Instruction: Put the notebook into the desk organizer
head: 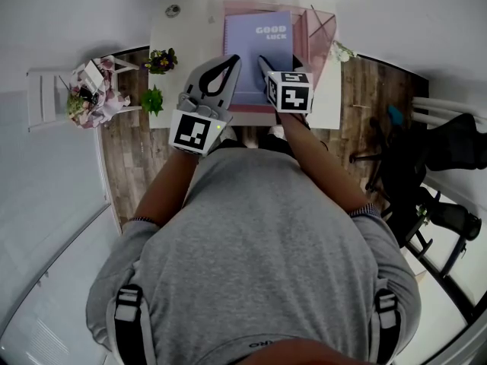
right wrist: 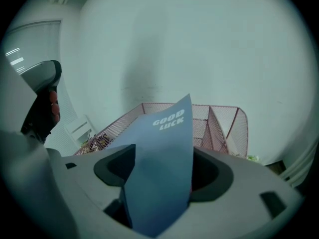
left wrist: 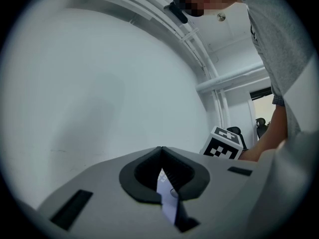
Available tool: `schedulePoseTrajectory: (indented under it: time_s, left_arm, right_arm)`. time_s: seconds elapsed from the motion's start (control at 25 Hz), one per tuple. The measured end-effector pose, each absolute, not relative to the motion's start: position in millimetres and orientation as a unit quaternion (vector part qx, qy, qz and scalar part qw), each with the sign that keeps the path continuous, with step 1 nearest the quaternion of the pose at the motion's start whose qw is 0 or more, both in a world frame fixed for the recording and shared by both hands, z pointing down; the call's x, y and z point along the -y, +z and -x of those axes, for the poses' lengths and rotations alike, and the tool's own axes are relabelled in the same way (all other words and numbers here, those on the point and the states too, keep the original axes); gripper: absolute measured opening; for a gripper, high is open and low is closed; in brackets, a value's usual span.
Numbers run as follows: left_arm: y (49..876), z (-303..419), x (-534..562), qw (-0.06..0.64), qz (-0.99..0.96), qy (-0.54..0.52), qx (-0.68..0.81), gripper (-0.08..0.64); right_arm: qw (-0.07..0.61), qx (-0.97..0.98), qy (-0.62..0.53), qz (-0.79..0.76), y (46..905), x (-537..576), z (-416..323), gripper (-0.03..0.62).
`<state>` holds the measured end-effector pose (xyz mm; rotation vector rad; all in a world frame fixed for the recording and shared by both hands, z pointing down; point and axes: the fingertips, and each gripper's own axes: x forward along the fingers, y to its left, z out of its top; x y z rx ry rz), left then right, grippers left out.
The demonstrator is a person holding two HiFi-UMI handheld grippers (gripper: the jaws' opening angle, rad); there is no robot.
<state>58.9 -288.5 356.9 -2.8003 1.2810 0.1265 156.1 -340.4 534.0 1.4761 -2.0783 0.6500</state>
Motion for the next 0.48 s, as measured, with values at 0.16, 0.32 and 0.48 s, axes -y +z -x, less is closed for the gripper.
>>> schedulePoseTrajectory:
  time_s: [0.16, 0.32, 0.48]
  left_arm:
    - [357, -59, 289, 0.028, 0.908, 0.040, -0.417, 0.018]
    - [358, -58, 290, 0.029, 0.907, 0.040, -0.418, 0.018]
    - [356, -60, 291, 0.031, 0.908, 0.040, -0.416, 0.018]
  right_arm:
    - [0.245, 0.766, 0.245, -0.542, 531, 339, -155, 0.362]
    - [0.236, 0.764, 0.244, -0.549, 526, 340, -154, 0.389]
    - [0.234, 0.763, 0.233, -0.556, 515, 340, -154, 0.420]
